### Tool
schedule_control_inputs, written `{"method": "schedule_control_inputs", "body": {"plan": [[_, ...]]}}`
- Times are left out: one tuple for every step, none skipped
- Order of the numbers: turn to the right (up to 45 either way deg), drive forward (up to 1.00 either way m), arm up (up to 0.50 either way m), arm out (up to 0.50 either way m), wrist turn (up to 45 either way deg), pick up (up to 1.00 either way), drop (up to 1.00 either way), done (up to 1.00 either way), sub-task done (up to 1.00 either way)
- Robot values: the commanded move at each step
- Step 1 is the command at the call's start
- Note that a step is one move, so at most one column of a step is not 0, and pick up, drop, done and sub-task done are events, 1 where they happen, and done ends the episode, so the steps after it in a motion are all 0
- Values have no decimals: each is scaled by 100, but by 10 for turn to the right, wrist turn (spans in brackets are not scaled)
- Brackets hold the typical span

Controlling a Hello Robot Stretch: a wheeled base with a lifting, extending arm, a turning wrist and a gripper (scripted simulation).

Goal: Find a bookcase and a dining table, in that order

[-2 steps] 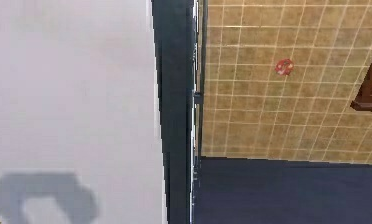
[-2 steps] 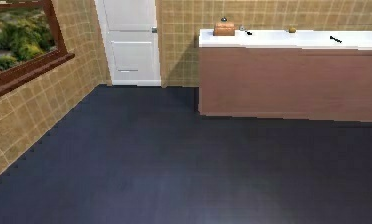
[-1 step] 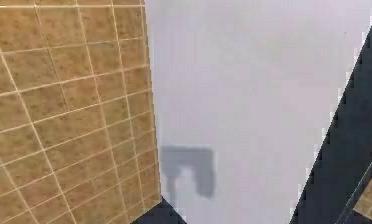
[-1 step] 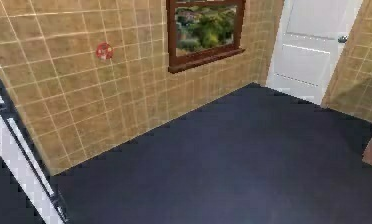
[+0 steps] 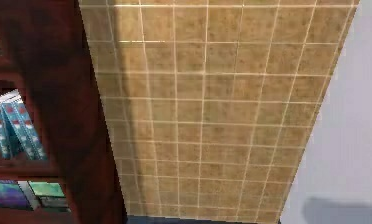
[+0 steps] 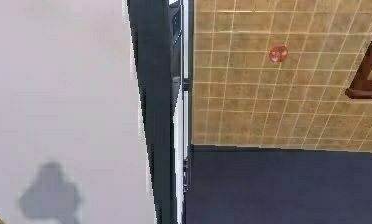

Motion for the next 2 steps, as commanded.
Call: {"method": "schedule_control_inputs", "body": {"plan": [[-450,0,0,0,0,0,0,0,0],[0,0,0,0,0,0,0,0,100]]}}
